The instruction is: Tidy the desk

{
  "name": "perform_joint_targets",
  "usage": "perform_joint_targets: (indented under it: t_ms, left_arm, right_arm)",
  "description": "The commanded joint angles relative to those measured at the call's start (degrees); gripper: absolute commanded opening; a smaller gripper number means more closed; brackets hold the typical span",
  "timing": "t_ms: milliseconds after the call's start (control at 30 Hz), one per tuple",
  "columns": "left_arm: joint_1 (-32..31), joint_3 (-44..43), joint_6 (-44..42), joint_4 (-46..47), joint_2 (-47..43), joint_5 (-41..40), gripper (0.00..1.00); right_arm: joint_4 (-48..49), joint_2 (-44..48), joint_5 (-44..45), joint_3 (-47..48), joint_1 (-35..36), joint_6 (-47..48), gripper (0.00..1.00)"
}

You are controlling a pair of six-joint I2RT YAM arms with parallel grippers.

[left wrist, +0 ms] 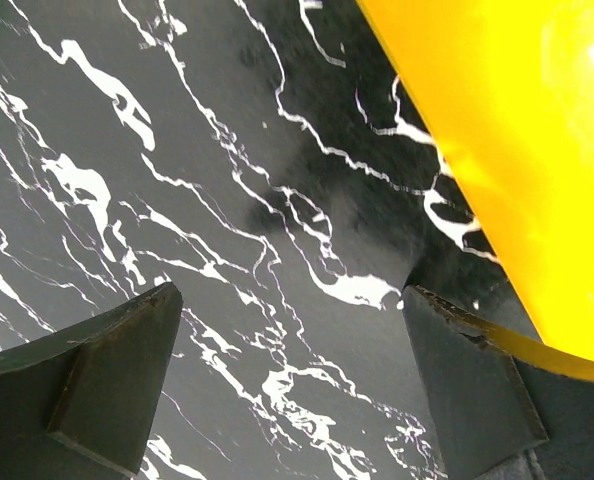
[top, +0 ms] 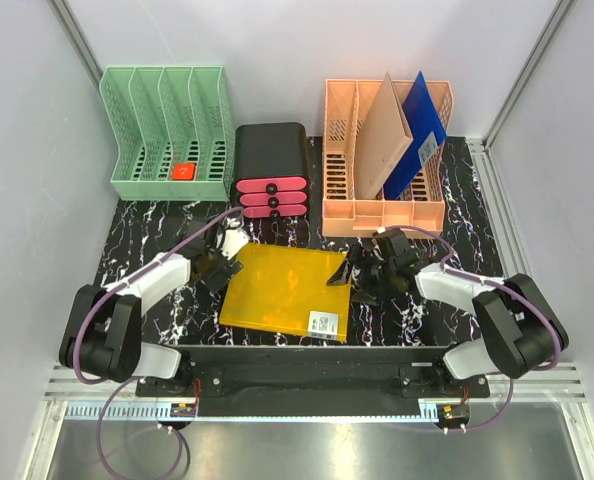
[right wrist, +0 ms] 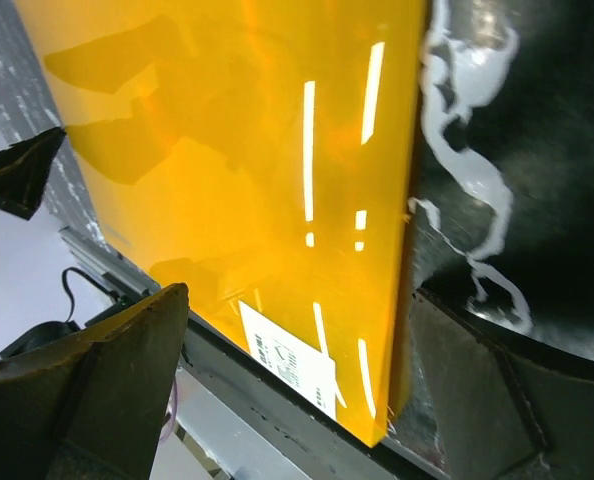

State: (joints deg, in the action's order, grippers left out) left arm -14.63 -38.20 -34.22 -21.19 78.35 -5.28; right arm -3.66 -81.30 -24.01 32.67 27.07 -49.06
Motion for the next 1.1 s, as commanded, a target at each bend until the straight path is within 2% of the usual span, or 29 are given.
perform_joint_targets:
  t_ms: [0,333,633,1067]
  left_arm:
    - [-1.27,1.28,0.99,0.97,3.57,-1.22,0.99]
    - [-5.4,1.19,2.75,1.15,6.99,-2.72,0.99]
    - [-6.11,2.51,2.4,0.8,7.35,-4.21,0.99]
    - [-8.3,1.46,3.28,-0.6,9.02,-5.71,0.99]
  right_arm:
    - [3.13,-3.69,1.77,-0.85,1.32,-0.07,1.0]
    - [7.97,-6.15,1.95,-3.92,2.28,-1.39,1.0]
    - [0.76,-2.99,5.9,-2.78,2.29,1.51,1.0]
    - [1.72,-5.97,6.35,-2.34,2.46,1.86,1.0]
